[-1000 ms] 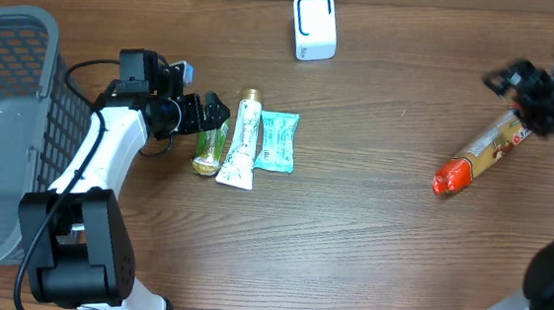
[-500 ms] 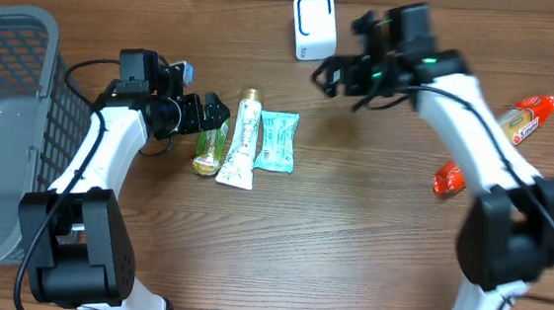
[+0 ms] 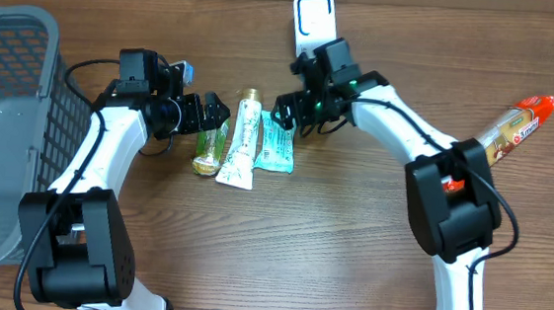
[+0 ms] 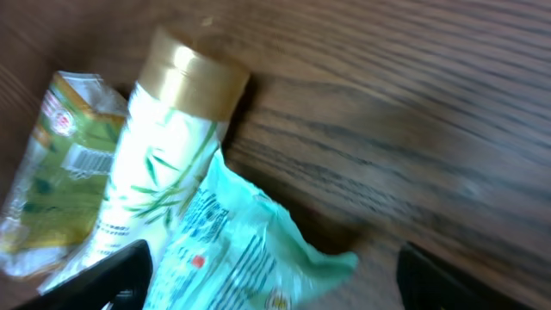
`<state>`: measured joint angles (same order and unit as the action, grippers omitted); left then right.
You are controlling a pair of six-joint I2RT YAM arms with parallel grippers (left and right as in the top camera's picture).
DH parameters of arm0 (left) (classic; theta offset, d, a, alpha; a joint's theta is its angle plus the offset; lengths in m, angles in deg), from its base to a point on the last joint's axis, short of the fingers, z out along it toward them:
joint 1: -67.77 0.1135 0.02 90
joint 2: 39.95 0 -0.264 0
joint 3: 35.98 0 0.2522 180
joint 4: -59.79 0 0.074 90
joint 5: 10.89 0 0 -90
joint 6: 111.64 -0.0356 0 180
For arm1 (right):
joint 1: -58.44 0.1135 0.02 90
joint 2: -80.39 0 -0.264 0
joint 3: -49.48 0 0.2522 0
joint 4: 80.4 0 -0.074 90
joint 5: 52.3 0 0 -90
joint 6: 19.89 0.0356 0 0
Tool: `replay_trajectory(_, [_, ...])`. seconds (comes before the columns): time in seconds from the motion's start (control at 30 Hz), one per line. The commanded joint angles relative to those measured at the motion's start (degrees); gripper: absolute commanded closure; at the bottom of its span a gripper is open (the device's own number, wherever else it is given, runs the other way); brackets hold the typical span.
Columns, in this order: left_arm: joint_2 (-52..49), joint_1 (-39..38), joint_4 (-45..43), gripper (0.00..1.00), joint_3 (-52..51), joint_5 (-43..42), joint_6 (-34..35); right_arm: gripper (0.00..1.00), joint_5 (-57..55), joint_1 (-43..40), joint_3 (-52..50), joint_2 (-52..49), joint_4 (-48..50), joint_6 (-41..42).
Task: Scan the item barcode
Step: 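Reach the right gripper to the mint-green packet and grasp it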
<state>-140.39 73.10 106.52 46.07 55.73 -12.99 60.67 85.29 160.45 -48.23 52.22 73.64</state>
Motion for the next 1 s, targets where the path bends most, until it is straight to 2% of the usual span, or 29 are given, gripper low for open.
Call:
replay_trajectory(0.0, [-0.04, 0.26, -0.02, 0.01, 0.74, 0.0, -0.48, 0.2, -4.87, 0.37, 1.49, -2.25, 0.31, -4.98])
replay_trajectory(0.2, [-0.04, 0.26, -0.04, 0.0, 0.74, 0.0, -0.48, 0.39, -13.09, 0.57, 1.33, -3.23, -0.2, -6.05])
replay_trajectory(0.37, [-0.04, 0.26, -0.04, 0.0, 0.74, -0.02, -0.48, 0.73, -20.85, 0.48, 1.33, -3.23, -4.17, -9.79])
replay_trajectory(0.47, [-0.04, 0.26, -0.04, 0.0, 0.74, -0.02, -0.48, 0.73, -24.5, -0.35, 1.57, -3.08, -8.15, -7.78])
replay_trajectory(0.6, [-0.04, 0.26, -0.02, 0.0, 0.74, -0.02, -0.48, 0.76, -26.18, -2.78, 3.04, -2.6, -16.94, 0.83])
replay_trajectory(0.67, [-0.04, 0.26, -0.04, 0.01, 0.74, -0.02, -0.48, 0.75, -23.37, -4.0, 4.0, -2.29, -20.57, 1.44])
replay_trajectory(0.77, [-0.04, 0.26, -0.02, 0.0, 0.74, -0.02, -0.48, 0.56, -14.08, -6.14, 5.95, -1.53, -25.07, 1.38])
replay_trajectory(0.8, [-0.04, 0.26, -0.02, 0.0, 0.74, -0.02, -0.48, 0.45, -9.62, -6.82, 6.45, -1.31, -25.55, 1.07])
replay_trajectory(0.83, [-0.04, 0.26, -0.02, 0.01, 0.74, 0.0, -0.48, 0.39, -5.14, -7.43, 6.8, -1.22, -25.4, 0.46])
replay_trajectory(0.9, [-0.04, 0.26, -0.02, 0.0, 0.74, 0.0, -0.48, 0.34, 1.49, -8.28, 7.02, -1.25, -23.71, -2.45])
replay_trajectory(0.97, [-0.04, 0.26, -0.02, 0.01, 0.74, 0.0, -0.48, 0.28, 2.6, -8.61, 7.02, -1.31, -21.59, -4.79])
